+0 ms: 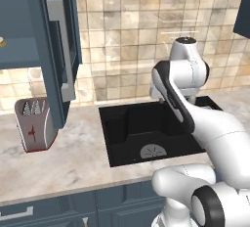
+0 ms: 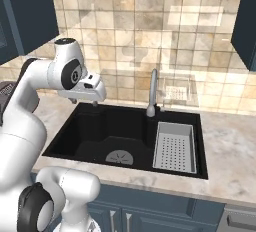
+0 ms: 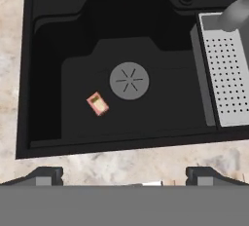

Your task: Pick up the dish brush and bar soap from the sink, and place them back in the cabinet, and close the cabinet doors.

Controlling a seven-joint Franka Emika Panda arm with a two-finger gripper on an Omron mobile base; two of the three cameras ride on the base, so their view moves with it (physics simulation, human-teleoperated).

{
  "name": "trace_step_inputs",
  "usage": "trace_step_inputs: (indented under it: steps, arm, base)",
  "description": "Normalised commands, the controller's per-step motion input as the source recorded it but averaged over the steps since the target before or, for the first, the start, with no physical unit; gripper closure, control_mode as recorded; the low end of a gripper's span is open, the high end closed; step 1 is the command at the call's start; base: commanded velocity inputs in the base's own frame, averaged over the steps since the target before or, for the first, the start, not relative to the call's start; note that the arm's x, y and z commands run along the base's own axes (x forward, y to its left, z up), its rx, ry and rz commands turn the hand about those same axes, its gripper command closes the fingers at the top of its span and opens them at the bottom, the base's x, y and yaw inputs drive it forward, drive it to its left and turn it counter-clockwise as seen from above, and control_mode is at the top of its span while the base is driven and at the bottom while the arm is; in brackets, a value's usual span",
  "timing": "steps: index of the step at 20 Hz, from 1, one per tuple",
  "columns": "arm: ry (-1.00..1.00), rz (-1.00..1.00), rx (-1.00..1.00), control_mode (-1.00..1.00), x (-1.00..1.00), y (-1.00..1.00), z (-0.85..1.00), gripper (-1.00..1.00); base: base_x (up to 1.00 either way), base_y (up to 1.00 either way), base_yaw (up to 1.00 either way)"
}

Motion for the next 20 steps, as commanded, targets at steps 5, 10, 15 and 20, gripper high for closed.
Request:
trace_step_inputs:
  steps: [5,10,15,20]
  arm:
    - [0.0,0.0,0.02,-1.0,0.09,0.0,-0.27,-1.0]
    - [0.0,0.01,0.02,-1.0,0.0,0.02,-0.21,-1.0]
    - [0.0,0.01,0.0,-1.0,0.0,0.1,-0.19,-1.0]
    - [0.0,0.0,0.0,-1.0,0.0,0.14,-0.18,-1.0]
  base:
    - [0.0,0.0,0.0]
    - [0.0,0.0,0.0]
    - [0.0,0.0,0.0]
    - [0.0,0.0,0.0]
